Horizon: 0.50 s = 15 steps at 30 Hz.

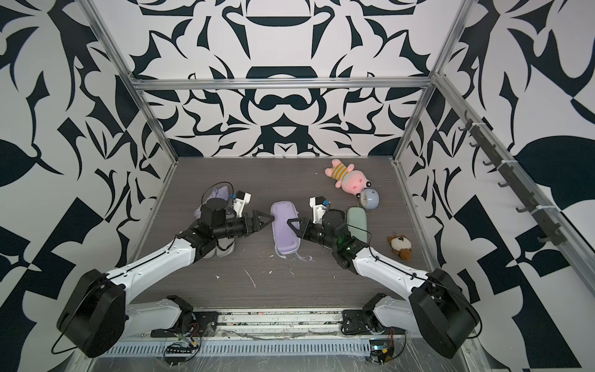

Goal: Put umbrellas into zippered umbrella sleeves
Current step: Zip the zipper on the umbrella sleeve.

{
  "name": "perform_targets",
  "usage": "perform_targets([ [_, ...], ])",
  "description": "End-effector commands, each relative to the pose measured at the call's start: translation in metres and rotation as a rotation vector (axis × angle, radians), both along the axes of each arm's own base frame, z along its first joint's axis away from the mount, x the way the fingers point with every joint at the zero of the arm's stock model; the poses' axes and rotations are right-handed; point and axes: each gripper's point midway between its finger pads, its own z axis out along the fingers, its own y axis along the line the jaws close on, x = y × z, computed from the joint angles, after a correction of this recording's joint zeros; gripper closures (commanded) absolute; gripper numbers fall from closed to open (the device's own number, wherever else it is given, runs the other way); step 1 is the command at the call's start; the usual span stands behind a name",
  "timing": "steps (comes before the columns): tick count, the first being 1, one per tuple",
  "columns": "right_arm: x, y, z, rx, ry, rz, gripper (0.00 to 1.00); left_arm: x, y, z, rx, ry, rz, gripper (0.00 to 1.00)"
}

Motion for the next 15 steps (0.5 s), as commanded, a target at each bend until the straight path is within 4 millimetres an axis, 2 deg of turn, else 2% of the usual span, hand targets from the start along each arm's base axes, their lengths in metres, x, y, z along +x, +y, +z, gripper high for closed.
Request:
perform_targets([
  [1,0.0,0.018,0.074,0.155,-0.181,0.055,1.0,-0.005,-0.019,0.027,-0.111,-0.074,-0.101,0.13],
  [2,-0.001,0.021,0.075,0.16,-0.18,0.066,1.0,-0.004,-0.022,0.028,-0.116,-0.081,-0.111,0.14],
  [8,-0.009,0.038,0.076,0.209,-0.158,0.127,1.0,0.004,-0.043,0.035,-0.206,-0.125,-0.199,0.5],
  [9,-0.012,0.041,0.073,0.215,-0.15,0.149,1.0,0.007,-0.044,0.036,-0.215,-0.134,-0.207,0.59],
  [10,-0.016,0.043,0.069,0.214,-0.14,0.177,0.95,0.01,-0.044,0.038,-0.216,-0.142,-0.218,0.68],
  [12,-0.026,0.044,0.061,0.195,-0.136,0.258,0.7,0.018,-0.038,0.043,-0.215,-0.169,-0.227,0.81],
  [13,-0.027,0.037,0.053,0.16,-0.119,0.275,0.63,0.02,-0.034,0.046,-0.212,-0.188,-0.237,0.85],
  [15,-0.022,0.012,0.041,0.064,-0.129,0.239,0.58,0.02,-0.025,0.049,-0.178,-0.219,-0.271,0.87],
])
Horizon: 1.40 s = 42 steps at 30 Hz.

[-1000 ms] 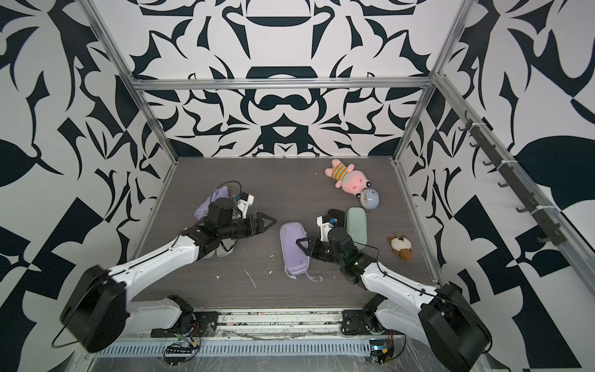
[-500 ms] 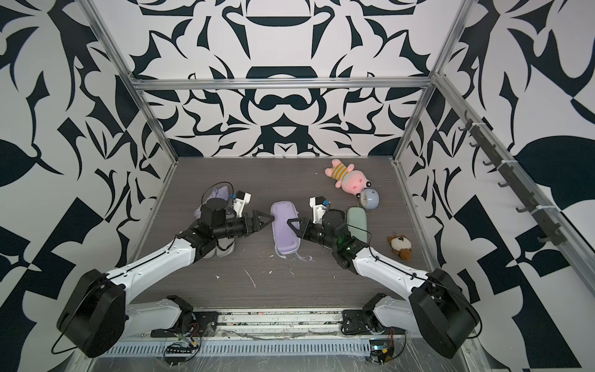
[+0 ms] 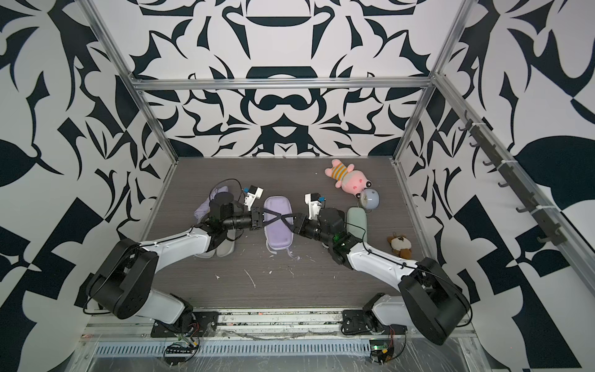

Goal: Put umbrellas into zippered umbrella sleeves
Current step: Zip the zipper on the umbrella sleeve.

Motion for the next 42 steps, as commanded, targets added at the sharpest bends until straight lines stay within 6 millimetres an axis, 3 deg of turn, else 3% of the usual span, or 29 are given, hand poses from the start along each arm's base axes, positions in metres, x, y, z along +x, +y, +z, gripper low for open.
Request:
perform_targets([
  [1,-0.022,-0.016,0.034,-0.066,-0.168,0.112,0.56,-0.002,0.002,0.039,-0.025,-0.2,-0.11,0.88],
  [4,-0.013,-0.057,0.024,-0.384,-0.357,-0.008,0.54,-0.023,0.004,0.037,0.024,-0.258,-0.245,0.88],
  [6,-0.011,-0.072,0.019,-0.559,-0.506,-0.012,0.59,-0.036,0.004,0.04,0.012,-0.268,-0.327,0.88],
  [9,-0.008,-0.084,0.022,-0.794,-0.71,-0.038,0.61,-0.047,0.005,0.046,0.014,-0.286,-0.401,0.87],
  [13,-0.007,-0.076,0.041,-0.991,-0.932,-0.08,0.61,-0.055,0.001,0.056,0.01,-0.307,-0.444,0.84],
  [17,-0.008,-0.056,0.055,-1.015,-1.049,-0.092,0.6,-0.056,-0.003,0.058,0.019,-0.297,-0.461,0.85],
  [21,-0.008,-0.041,0.068,-0.925,-1.091,-0.104,0.6,-0.054,-0.005,0.054,0.04,-0.278,-0.459,0.85],
  [29,-0.007,-0.029,0.089,-0.855,-1.15,-0.128,0.61,-0.052,-0.006,0.051,0.053,-0.256,-0.456,0.86],
  [38,-0.02,-0.007,0.085,-0.832,-1.255,0.015,0.63,-0.052,-0.007,0.051,0.055,-0.236,-0.463,0.89],
  [40,-0.02,-0.005,0.085,-0.848,-1.274,0.025,0.68,-0.052,-0.007,0.051,0.056,-0.227,-0.465,0.9],
  [42,-0.02,-0.004,0.088,-0.852,-1.293,0.03,0.81,-0.052,-0.007,0.049,0.061,-0.216,-0.469,0.91],
])
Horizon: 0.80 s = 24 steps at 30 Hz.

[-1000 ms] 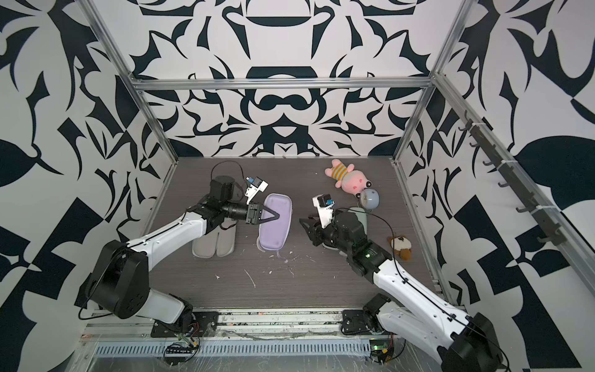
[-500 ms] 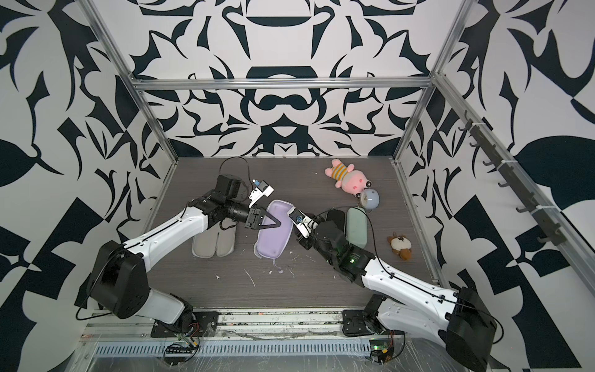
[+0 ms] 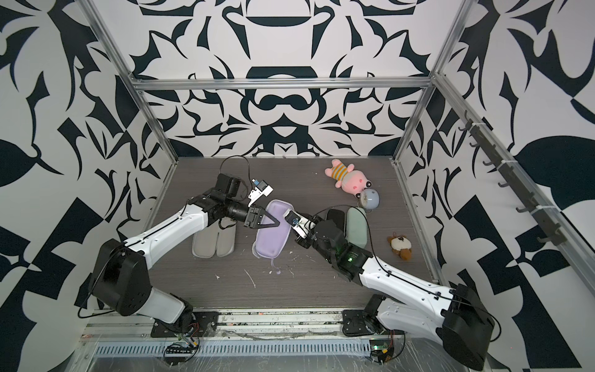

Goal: Put umbrellas into zippered umbrella sleeves
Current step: Zip the zipper on the umbrella sleeve.

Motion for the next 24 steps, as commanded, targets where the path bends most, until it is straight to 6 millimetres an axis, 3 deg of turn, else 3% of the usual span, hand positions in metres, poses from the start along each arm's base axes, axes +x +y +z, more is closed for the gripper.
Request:
perform_targets([
  [1,-0.007,0.022,0.054,0.093,-0.128,0.103,0.9,-0.002,-0.005,0.013,-0.03,-0.012,-0.04,0.91],
  [2,-0.007,0.022,0.056,0.087,-0.131,0.103,0.99,-0.002,-0.004,0.012,-0.025,-0.008,-0.04,0.91],
  [5,-0.005,0.024,0.047,0.03,-0.137,0.097,1.0,-0.001,-0.002,0.015,-0.02,-0.013,-0.035,0.92],
  [8,-0.017,0.034,0.014,-0.217,-0.193,0.12,1.0,0.014,0.006,0.02,-0.013,-0.016,0.021,0.97],
  [10,-0.042,0.052,-0.009,-0.34,-0.198,0.217,1.0,0.029,0.012,0.023,-0.014,-0.025,0.077,1.0],
  [14,-0.106,0.09,-0.037,-0.356,-0.116,0.428,1.0,0.056,0.02,0.025,-0.015,-0.046,0.18,1.0],
  [17,-0.13,0.106,-0.054,-0.344,-0.045,0.501,1.0,0.068,0.023,0.024,-0.013,-0.062,0.236,1.0],
  [20,-0.144,0.118,-0.055,-0.269,0.023,0.557,1.0,0.084,0.032,0.02,-0.001,-0.067,0.309,1.0],
  [24,-0.159,0.126,-0.041,-0.175,0.071,0.601,1.0,0.109,0.054,0.015,0.01,-0.06,0.414,1.0],
])
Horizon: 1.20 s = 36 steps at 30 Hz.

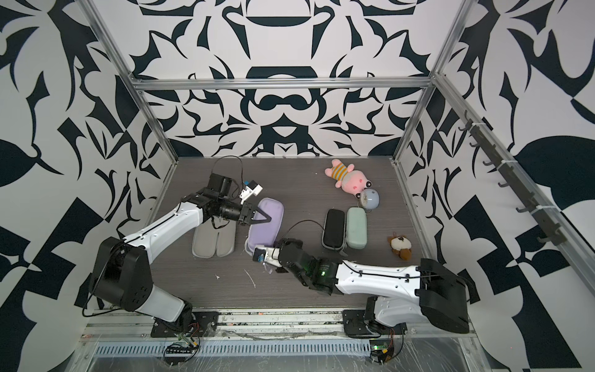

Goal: Put umbrellas into zippered umbrella sleeves
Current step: Zip the zipper on the umbrella sleeve.

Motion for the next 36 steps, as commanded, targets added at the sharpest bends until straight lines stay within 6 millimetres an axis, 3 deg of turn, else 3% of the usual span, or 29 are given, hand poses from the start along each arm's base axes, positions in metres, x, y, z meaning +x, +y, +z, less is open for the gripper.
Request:
perform_targets([
  [1,-0.08,0.047,0.03,0.183,0.202,0.346,1.0,0.065,0.015,0.035,-0.038,-0.286,0.165,1.0],
  [7,-0.076,0.042,0.045,0.241,0.229,0.322,1.0,0.067,0.01,0.03,-0.058,-0.244,0.199,1.0],
  [13,-0.081,0.06,0.042,0.353,0.361,0.307,1.0,0.104,0.032,0.031,-0.057,-0.267,0.499,1.0],
  [15,-0.079,0.068,0.05,0.438,0.41,0.283,1.0,0.11,0.039,0.03,-0.05,-0.272,0.587,1.0],
  [18,-0.049,0.065,0.06,0.562,0.457,0.136,1.0,0.109,0.039,0.026,-0.08,-0.27,0.686,1.0],
  [20,-0.013,0.044,0.064,0.657,0.497,-0.041,1.0,0.104,0.033,0.015,-0.127,-0.205,0.714,1.0],
  [22,0.024,0.008,0.058,0.725,0.572,-0.248,0.99,0.099,0.029,0.002,-0.198,-0.119,0.741,0.98],
  [25,0.058,-0.058,0.027,0.76,0.711,-0.569,0.69,0.088,0.019,-0.033,-0.211,-0.008,0.794,0.91],
  [27,0.062,-0.092,0.008,0.776,0.781,-0.725,0.59,0.077,0.004,-0.056,-0.188,0.029,0.805,0.88],
  [30,0.053,-0.124,-0.013,0.77,0.915,-0.92,0.54,0.065,-0.01,-0.077,-0.205,0.067,0.853,0.69],
  [33,0.041,-0.122,-0.021,0.818,1.079,-1.023,0.54,0.052,-0.018,-0.091,-0.187,0.084,0.862,0.41],
  [36,0.034,-0.116,-0.035,0.902,1.228,-1.127,0.53,0.031,-0.004,-0.11,-0.091,0.127,0.865,0.3],
])
